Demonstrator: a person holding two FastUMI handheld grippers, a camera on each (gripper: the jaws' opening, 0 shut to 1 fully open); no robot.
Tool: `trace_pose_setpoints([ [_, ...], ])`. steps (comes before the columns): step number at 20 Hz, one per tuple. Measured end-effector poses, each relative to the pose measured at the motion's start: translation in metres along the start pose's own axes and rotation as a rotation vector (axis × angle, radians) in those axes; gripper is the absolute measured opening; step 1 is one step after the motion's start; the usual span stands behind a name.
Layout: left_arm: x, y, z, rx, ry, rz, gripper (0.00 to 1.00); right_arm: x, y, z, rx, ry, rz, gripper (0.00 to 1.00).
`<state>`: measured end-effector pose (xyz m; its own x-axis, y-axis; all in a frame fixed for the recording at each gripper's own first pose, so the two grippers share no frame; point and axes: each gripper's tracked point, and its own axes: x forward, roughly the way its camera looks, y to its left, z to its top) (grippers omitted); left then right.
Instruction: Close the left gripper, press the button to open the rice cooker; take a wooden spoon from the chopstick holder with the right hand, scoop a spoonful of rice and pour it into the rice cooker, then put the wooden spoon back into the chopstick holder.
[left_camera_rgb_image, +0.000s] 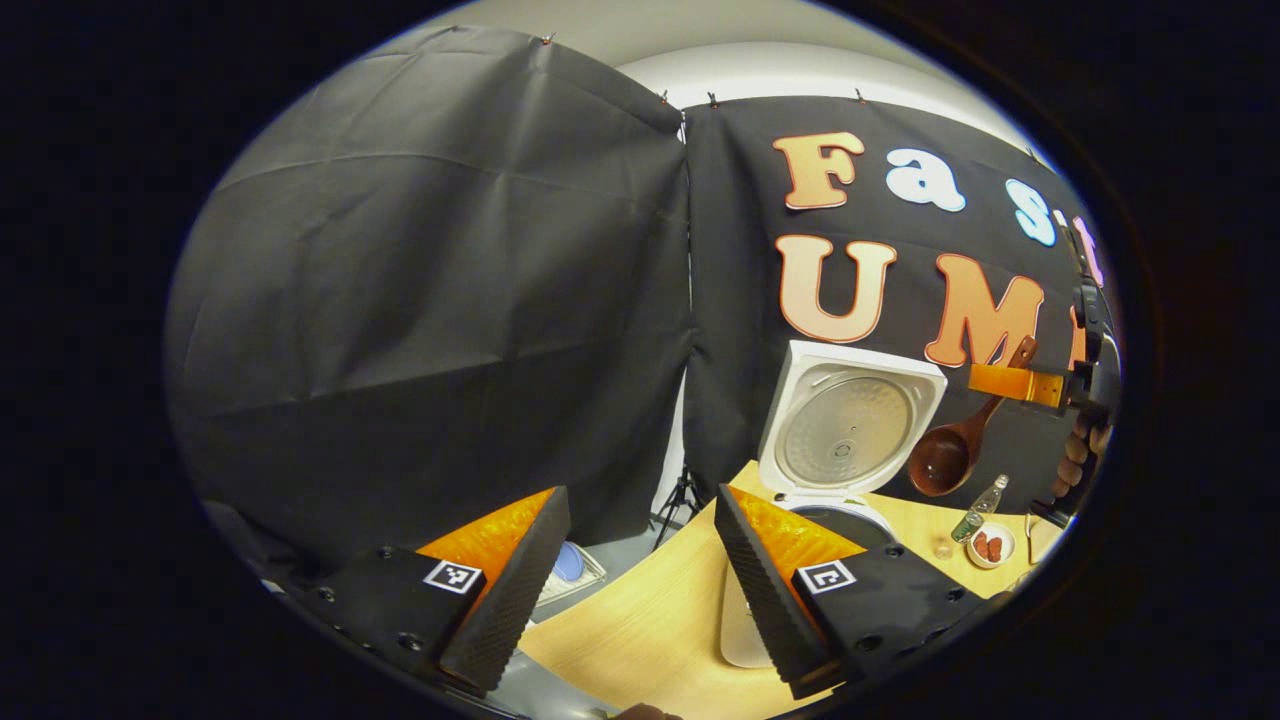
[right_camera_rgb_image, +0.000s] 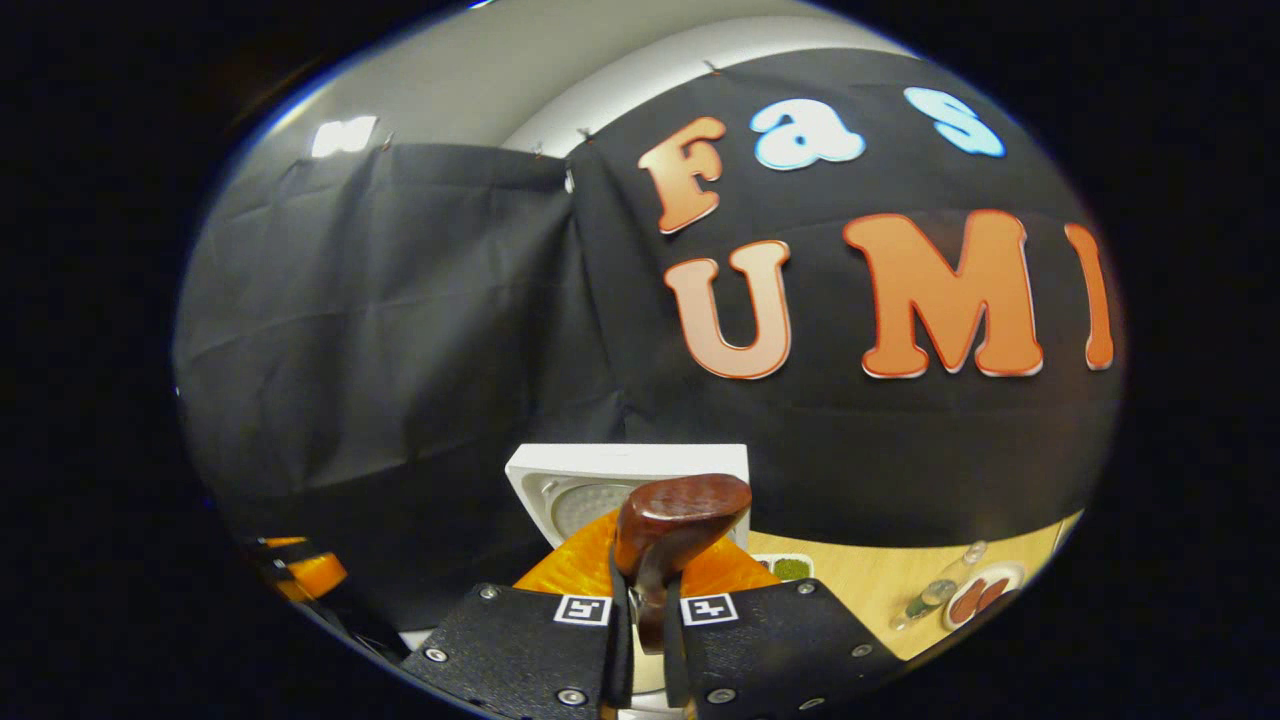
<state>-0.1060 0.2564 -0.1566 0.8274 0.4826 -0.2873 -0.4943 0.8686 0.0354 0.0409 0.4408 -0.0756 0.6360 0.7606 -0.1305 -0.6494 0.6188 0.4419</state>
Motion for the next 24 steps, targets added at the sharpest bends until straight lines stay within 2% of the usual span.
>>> trace_pose_setpoints([
  [4, -0.007, -0.041, 0.004, 0.028, -0.009, -0.055, 0.99, -0.042, -0.055, 0.007, 0.132, -0.018, -0.078, 0.11],
  [5, -0.01, -0.052, 0.004, 0.036, -0.011, -0.072, 0.99, -0.055, -0.07, 0.005, 0.154, -0.018, -0.102, 0.16],
  [6, -0.013, -0.062, 0.005, 0.044, -0.014, -0.087, 0.99, -0.071, -0.086, 0.002, 0.175, -0.019, -0.126, 0.11],
  [8, -0.016, -0.082, 0.007, 0.054, -0.021, -0.11, 0.99, -0.101, -0.115, -0.004, 0.209, -0.018, -0.184, 0.11],
  [10, -0.019, -0.097, 0.01, 0.057, -0.025, -0.126, 0.99, -0.139, -0.152, -0.011, 0.233, -0.011, -0.256, 0.11],
  [11, -0.021, -0.103, 0.011, 0.057, -0.025, -0.133, 0.99, -0.155, -0.169, -0.017, 0.243, -0.006, -0.293, 0.07],
  [12, -0.022, -0.109, 0.013, 0.059, -0.026, -0.14, 0.99, -0.171, -0.183, -0.024, 0.253, -0.005, -0.329, 0.11],
  [18, -0.027, -0.152, 0.013, 0.11, -0.016, -0.201, 0.99, -0.267, -0.269, -0.066, 0.359, 0.013, -0.555, 0.11],
  [22, -0.034, -0.194, 0.005, 0.118, 0.012, -0.281, 0.99, -0.327, -0.315, -0.088, 0.383, 0.034, -0.683, 0.11],
  [24, -0.034, -0.205, 0.005, 0.136, 0.018, -0.3, 0.99, -0.351, -0.331, -0.093, 0.387, 0.03, -0.716, 0.11],
])
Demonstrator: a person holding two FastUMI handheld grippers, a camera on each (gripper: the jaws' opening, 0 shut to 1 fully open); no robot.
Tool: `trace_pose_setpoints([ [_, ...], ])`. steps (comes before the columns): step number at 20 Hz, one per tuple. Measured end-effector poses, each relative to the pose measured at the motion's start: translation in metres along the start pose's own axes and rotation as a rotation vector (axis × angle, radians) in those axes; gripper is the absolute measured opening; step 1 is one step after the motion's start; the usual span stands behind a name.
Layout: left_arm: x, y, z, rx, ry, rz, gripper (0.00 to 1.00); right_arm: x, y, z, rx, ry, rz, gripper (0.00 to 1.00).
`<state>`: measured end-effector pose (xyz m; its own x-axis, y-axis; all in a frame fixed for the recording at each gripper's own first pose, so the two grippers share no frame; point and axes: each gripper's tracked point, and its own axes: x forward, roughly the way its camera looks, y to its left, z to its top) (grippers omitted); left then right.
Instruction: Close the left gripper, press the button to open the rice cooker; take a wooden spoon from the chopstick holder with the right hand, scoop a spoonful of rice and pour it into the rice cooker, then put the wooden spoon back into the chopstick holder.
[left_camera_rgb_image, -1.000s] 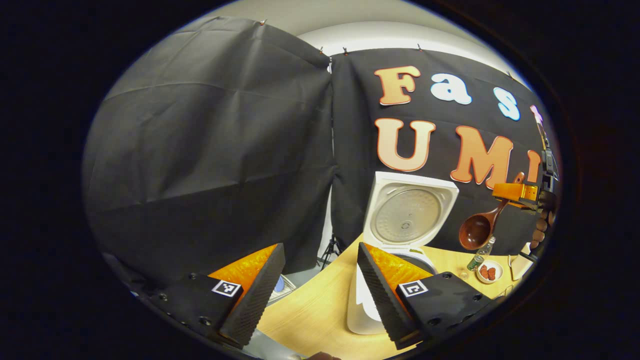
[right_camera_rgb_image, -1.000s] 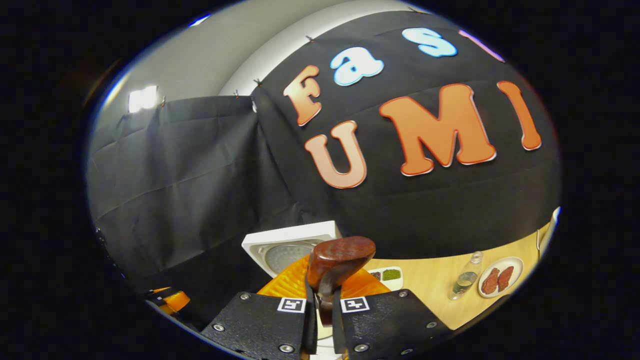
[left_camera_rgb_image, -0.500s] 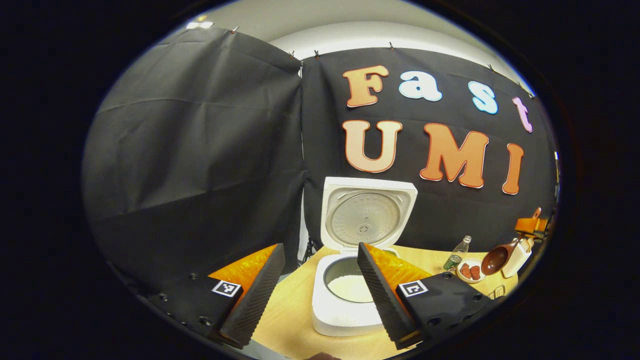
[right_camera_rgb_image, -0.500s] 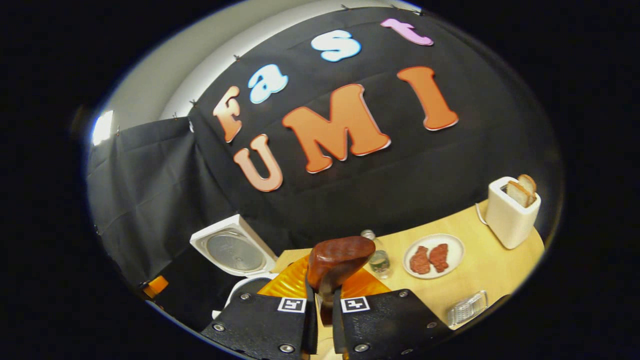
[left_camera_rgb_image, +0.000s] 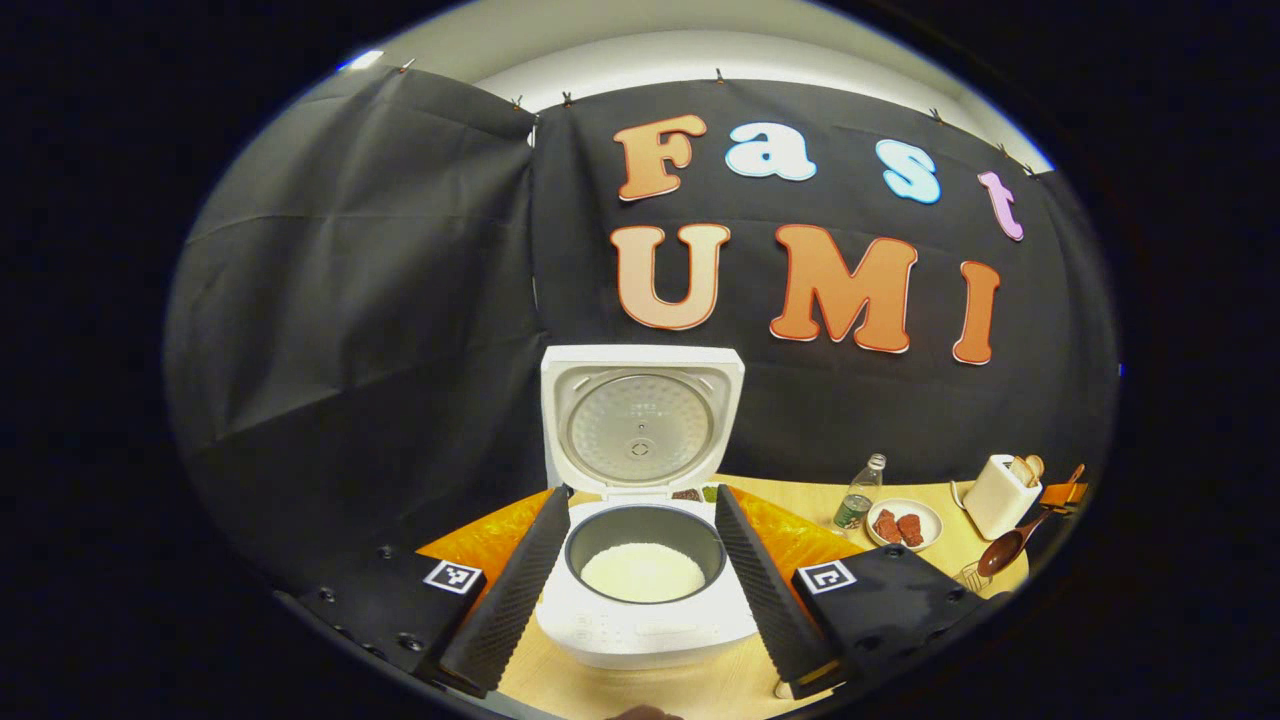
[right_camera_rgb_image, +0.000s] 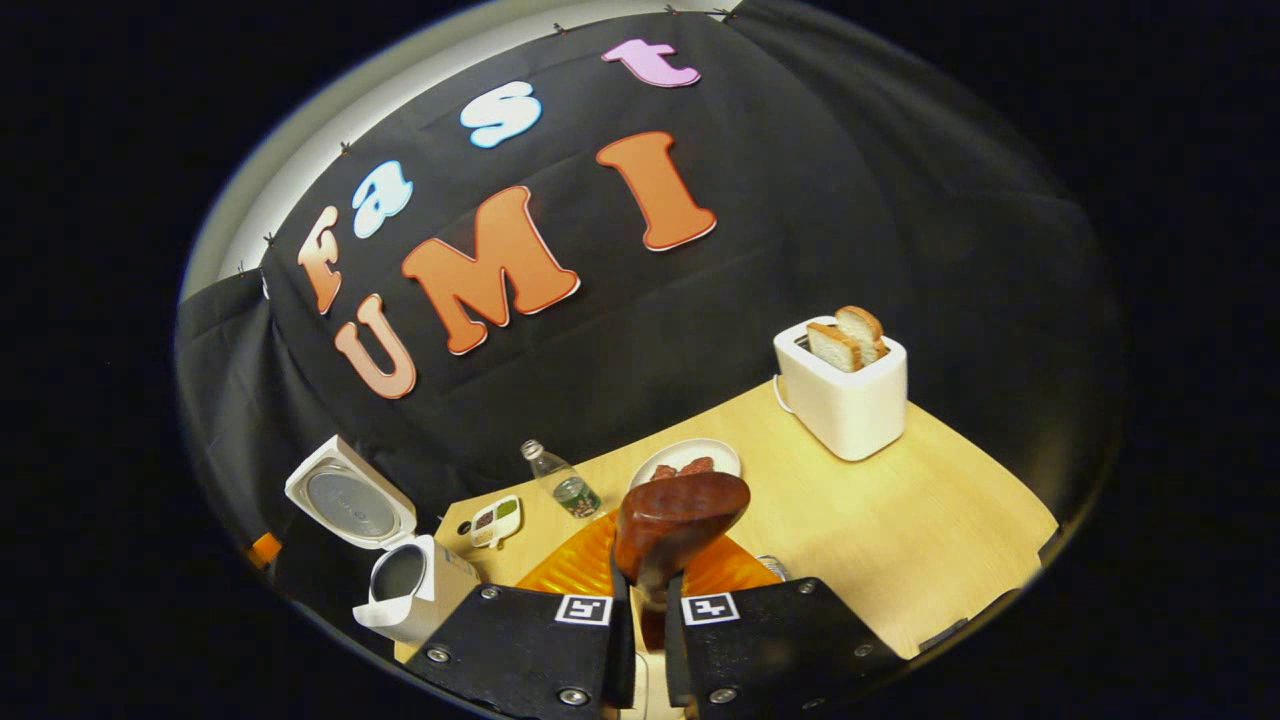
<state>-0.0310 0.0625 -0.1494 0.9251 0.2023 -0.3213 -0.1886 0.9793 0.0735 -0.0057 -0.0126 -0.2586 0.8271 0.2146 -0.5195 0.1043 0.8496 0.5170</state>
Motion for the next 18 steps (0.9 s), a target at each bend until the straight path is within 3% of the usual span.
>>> trace_pose_setpoints([
  [5, -0.002, -0.016, 0.019, 0.018, -0.027, -0.009, 0.99, 0.011, -0.046, -0.007, -0.033, -0.002, -0.061, 0.11],
  [13, -0.01, -0.004, 0.046, 0.025, -0.055, 0.061, 0.99, 0.047, -0.065, -0.057, -0.037, 0.098, -0.035, 0.13],
  [18, -0.008, -0.013, 0.057, 0.019, -0.058, 0.061, 0.99, 0.06, -0.07, -0.07, 0.01, 0.103, 0.009, 0.18],
])
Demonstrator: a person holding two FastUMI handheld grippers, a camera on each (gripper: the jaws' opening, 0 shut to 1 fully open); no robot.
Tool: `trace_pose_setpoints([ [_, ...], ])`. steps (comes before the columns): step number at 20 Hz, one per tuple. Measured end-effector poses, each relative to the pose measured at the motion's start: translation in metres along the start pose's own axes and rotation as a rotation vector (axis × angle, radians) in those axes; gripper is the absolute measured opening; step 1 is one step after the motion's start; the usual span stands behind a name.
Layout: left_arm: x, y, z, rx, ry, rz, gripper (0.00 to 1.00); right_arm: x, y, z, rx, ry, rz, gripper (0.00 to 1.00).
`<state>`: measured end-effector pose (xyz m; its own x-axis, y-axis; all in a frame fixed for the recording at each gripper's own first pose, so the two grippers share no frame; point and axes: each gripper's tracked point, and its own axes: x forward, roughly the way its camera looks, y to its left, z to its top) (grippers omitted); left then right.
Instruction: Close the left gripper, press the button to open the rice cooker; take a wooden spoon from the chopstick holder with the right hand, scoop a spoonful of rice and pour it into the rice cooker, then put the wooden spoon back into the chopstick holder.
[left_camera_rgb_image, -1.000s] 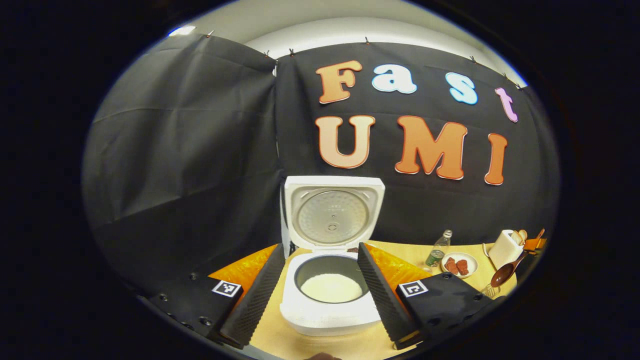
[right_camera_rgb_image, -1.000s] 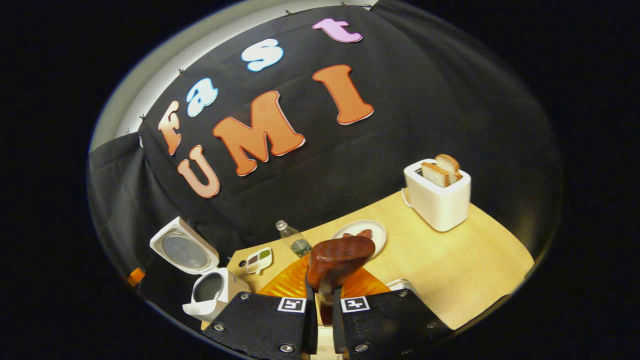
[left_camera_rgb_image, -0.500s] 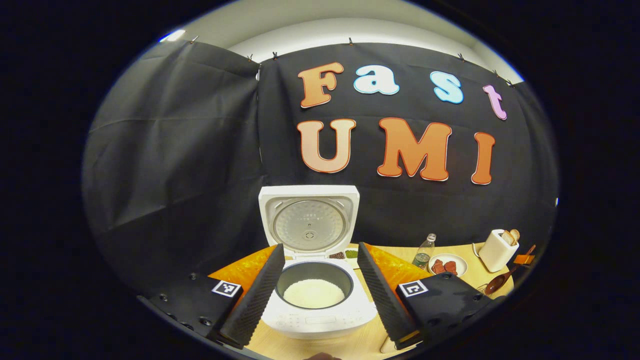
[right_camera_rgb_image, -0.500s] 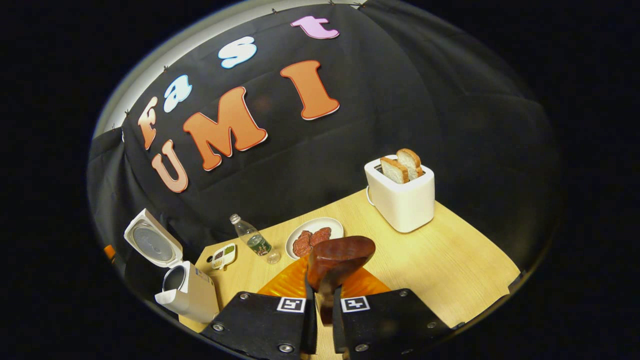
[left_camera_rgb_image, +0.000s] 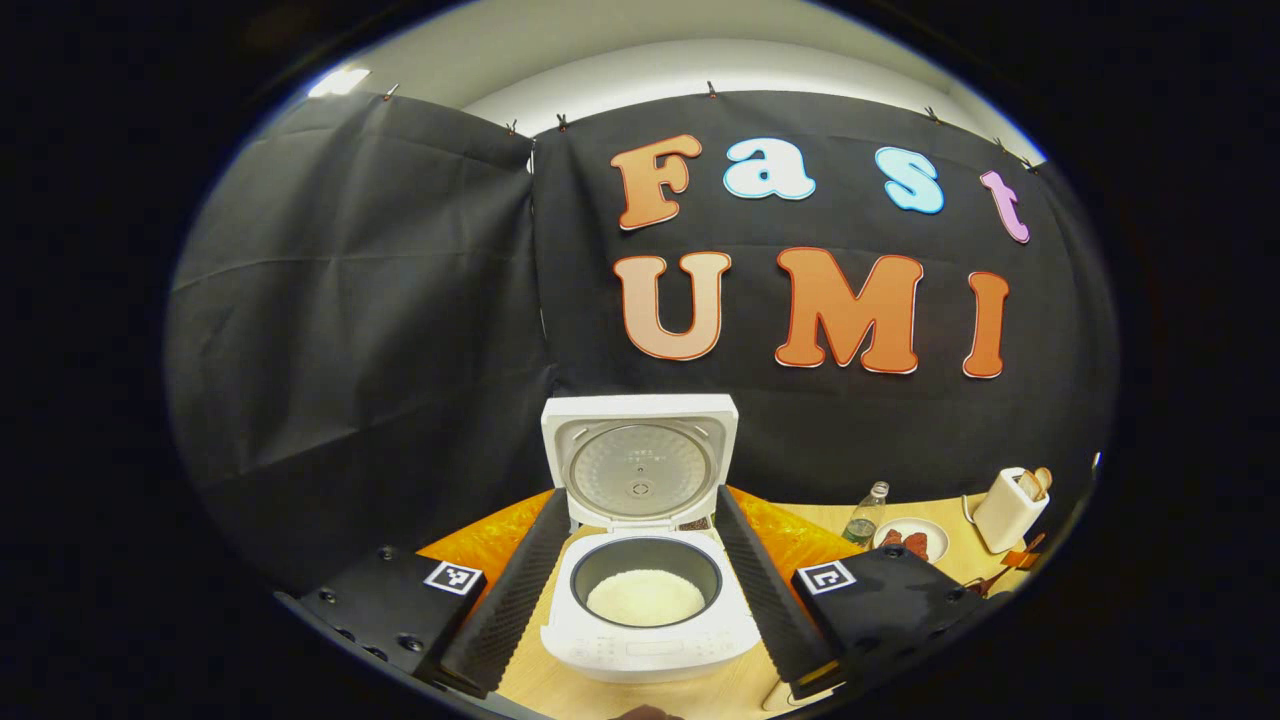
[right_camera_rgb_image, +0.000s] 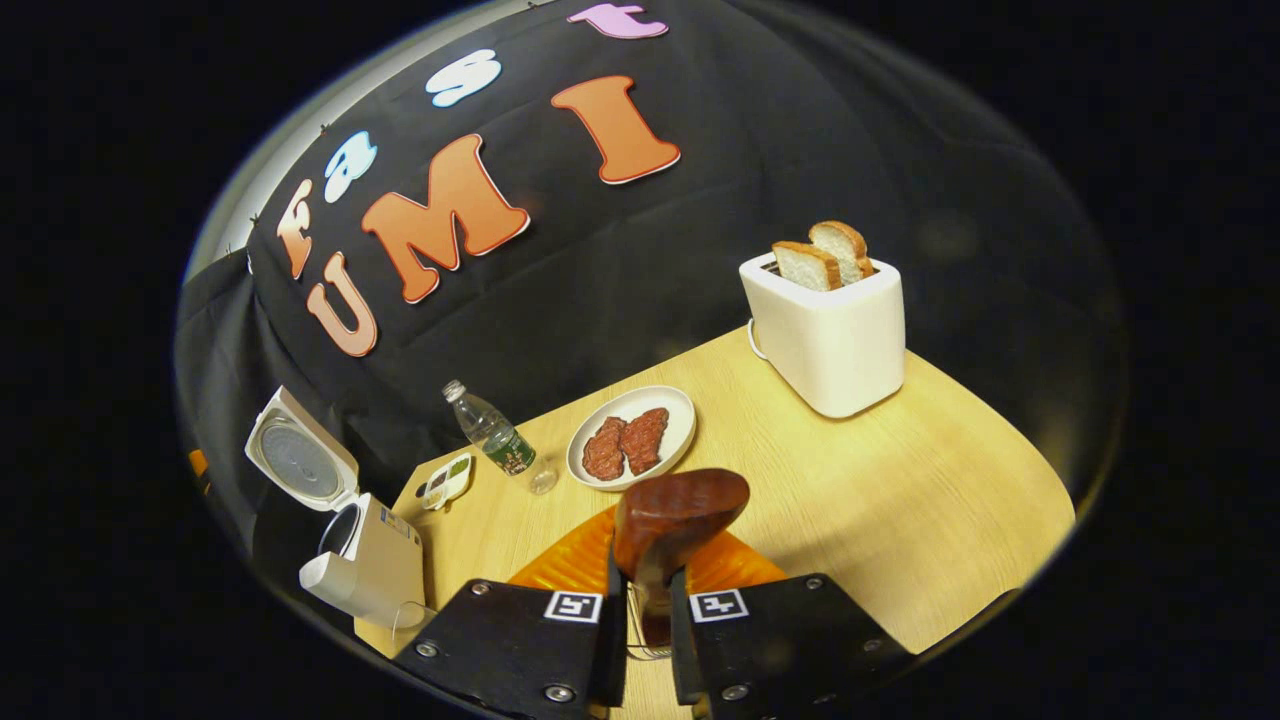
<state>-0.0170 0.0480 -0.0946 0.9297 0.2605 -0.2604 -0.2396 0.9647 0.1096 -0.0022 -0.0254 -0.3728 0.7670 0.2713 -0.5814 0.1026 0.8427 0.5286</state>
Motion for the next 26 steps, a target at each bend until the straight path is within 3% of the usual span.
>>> trace_pose_setpoints([
  [5, 0.025, -0.002, 0.028, -0.037, -0.021, -0.027, 0.99, -0.009, -0.012, -0.006, 0.038, 0.065, -0.025, 0.26],
  [7, 0.042, 0.003, 0.043, -0.059, -0.026, -0.036, 0.99, -0.019, -0.019, 0.002, 0.03, 0.053, -0.058, 0.39],
  [8, 0.052, 0.006, 0.05, -0.068, -0.03, -0.039, 0.99, -0.027, -0.021, 0.009, 0.03, 0.039, -0.075, 0.54],
  [10, 0.073, 0.014, 0.066, -0.075, -0.036, -0.04, 0.98, -0.046, -0.025, 0.026, 0.025, -0.009, -0.104, 0.71],
  [12, 0.099, 0.027, 0.081, -0.069, -0.033, -0.019, 0.98, -0.069, -0.027, 0.045, 0.003, -0.057, -0.132, 0.8],
  [19, 0.213, 0.024, 0.079, 0.047, 0.041, -0.002, 0.99, -0.162, -0.013, 0.094, -0.1, -0.214, -0.22, 0.84],
  [23, 0.261, 0.01, 0.072, -0.056, 0.101, -0.054, 0.99, -0.21, -0.008, 0.095, -0.117, -0.265, -0.271, 0.86],
  [26, 0.281, 0.015, 0.066, -0.066, 0.15, -0.031, 0.99, -0.232, -0.01, 0.093, -0.117, -0.292, -0.314, 0.86],
])
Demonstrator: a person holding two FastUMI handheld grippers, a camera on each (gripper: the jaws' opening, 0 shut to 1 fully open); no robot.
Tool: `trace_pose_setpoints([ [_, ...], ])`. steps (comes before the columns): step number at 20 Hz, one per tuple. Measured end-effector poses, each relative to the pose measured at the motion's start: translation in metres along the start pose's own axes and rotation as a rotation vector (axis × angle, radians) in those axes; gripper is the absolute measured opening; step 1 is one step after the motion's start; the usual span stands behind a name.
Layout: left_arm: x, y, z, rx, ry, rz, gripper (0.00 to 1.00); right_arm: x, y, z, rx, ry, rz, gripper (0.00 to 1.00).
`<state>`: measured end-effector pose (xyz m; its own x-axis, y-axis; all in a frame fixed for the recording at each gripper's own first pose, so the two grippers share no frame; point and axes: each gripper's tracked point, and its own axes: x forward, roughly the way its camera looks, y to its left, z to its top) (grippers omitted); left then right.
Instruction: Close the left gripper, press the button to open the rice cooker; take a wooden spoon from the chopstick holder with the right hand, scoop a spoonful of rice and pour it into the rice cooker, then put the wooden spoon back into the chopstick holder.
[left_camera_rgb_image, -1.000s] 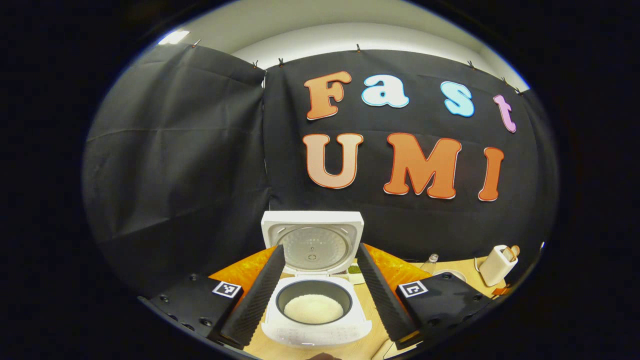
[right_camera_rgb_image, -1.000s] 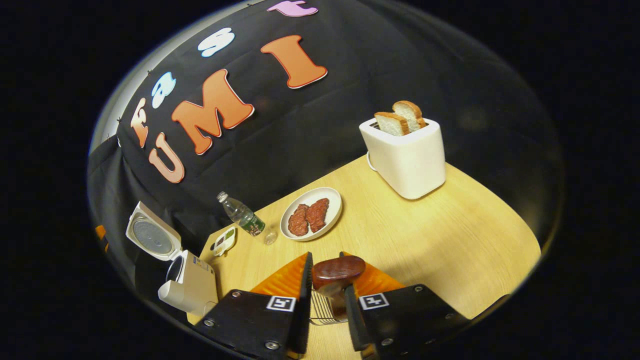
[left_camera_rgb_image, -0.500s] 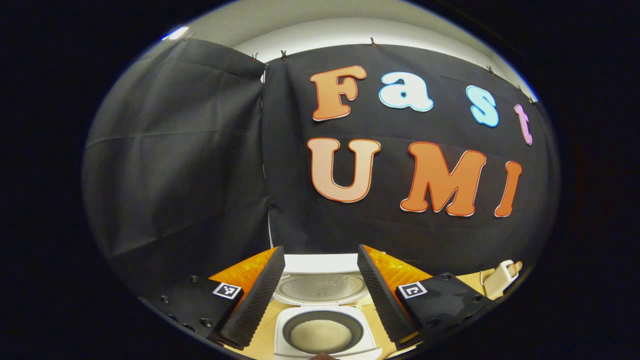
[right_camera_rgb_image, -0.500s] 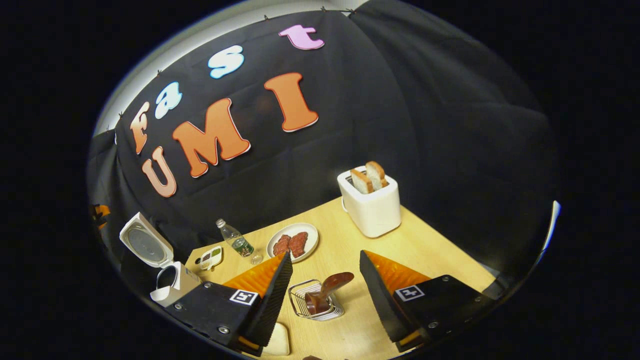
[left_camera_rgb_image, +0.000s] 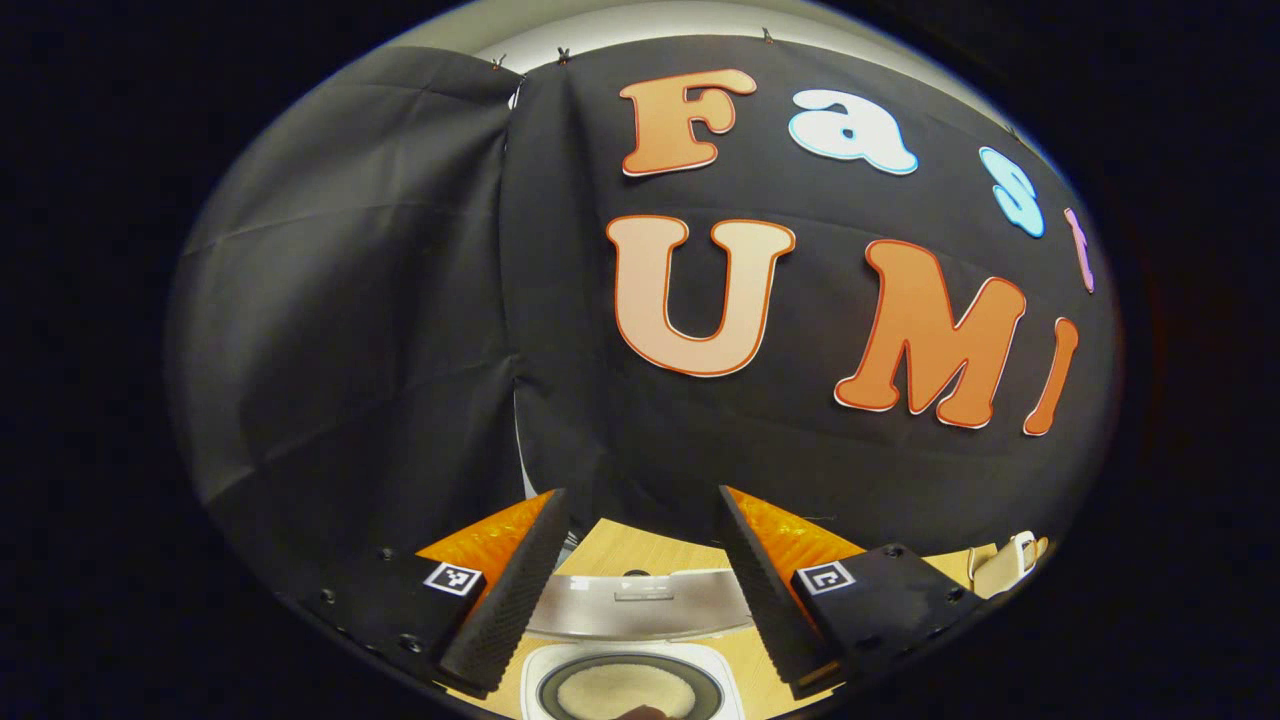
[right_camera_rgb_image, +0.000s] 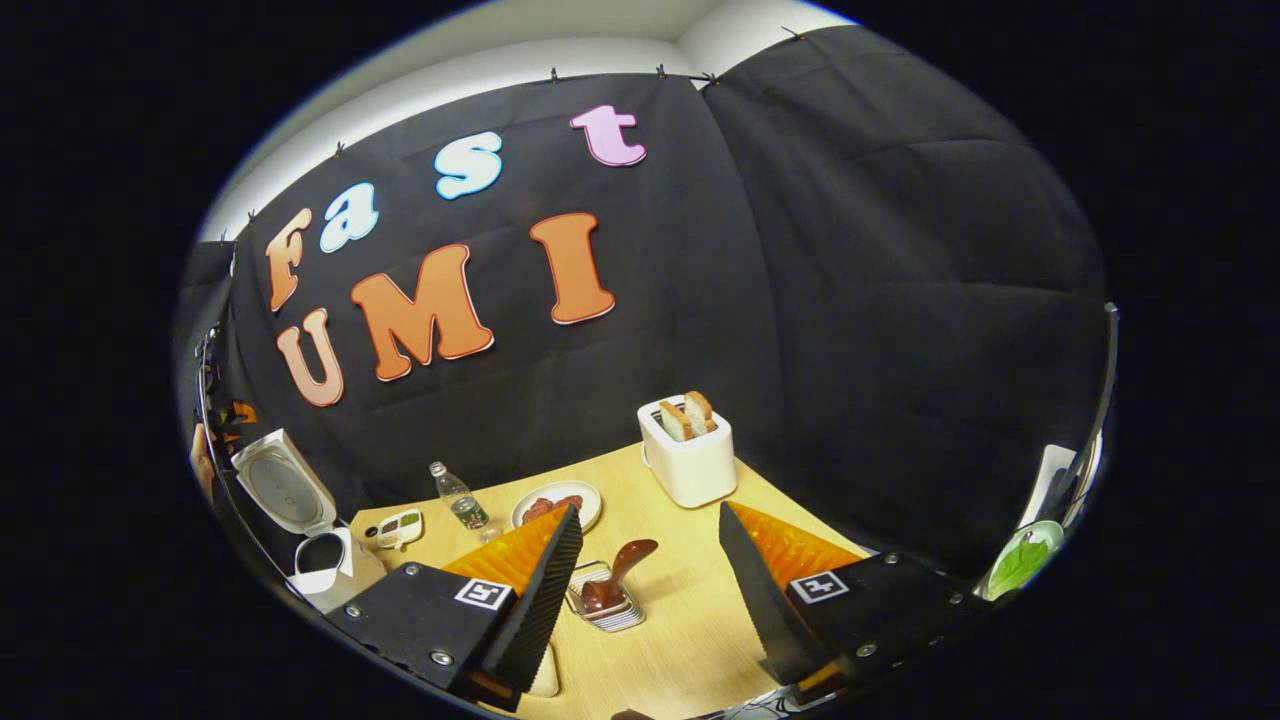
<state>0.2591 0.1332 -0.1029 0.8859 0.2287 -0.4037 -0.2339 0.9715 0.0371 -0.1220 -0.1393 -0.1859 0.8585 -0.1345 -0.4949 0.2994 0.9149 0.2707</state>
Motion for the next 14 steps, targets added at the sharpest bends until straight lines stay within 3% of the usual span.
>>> trace_pose_setpoints([
  [7, 0.023, 0.001, -0.043, 0.052, 0.233, 0.028, 0.99, 0.003, 0.014, 0.003, -0.01, -0.009, 0.026, 0.86],
  [14, -0.027, -0.02, -0.108, 0.039, 0.542, -0.08, 1.0, 0.023, 0.048, -0.012, -0.047, 0.017, 0.132, 0.86],
])
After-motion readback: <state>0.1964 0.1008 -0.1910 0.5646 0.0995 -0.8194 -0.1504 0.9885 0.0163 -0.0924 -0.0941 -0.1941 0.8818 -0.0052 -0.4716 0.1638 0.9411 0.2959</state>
